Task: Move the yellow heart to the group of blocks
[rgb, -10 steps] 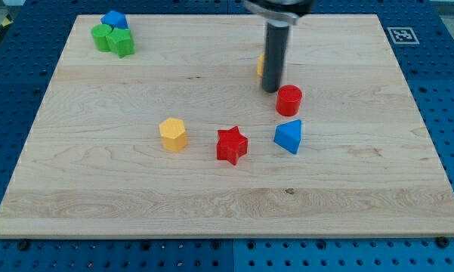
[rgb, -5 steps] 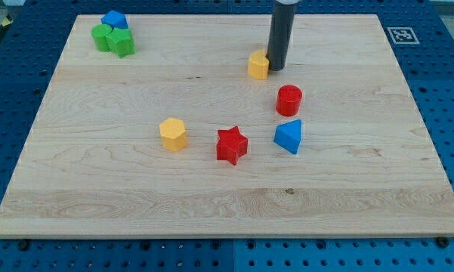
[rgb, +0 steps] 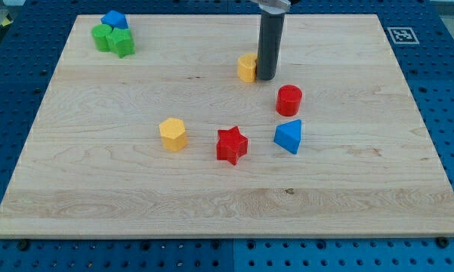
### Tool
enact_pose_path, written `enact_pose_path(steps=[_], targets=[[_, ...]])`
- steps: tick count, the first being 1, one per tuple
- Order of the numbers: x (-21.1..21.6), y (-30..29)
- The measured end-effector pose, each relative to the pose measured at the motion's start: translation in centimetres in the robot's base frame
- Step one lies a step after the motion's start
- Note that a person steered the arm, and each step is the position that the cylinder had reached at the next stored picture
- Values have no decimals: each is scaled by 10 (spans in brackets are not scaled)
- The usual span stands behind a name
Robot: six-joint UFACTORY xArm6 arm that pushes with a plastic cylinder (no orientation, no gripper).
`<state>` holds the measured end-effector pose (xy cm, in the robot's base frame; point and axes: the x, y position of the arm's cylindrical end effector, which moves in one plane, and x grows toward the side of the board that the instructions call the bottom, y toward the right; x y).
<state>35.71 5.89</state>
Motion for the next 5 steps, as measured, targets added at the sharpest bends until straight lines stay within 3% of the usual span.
enact_pose_path(steps=[2, 5], targets=[[-24, -31], [-5, -57]])
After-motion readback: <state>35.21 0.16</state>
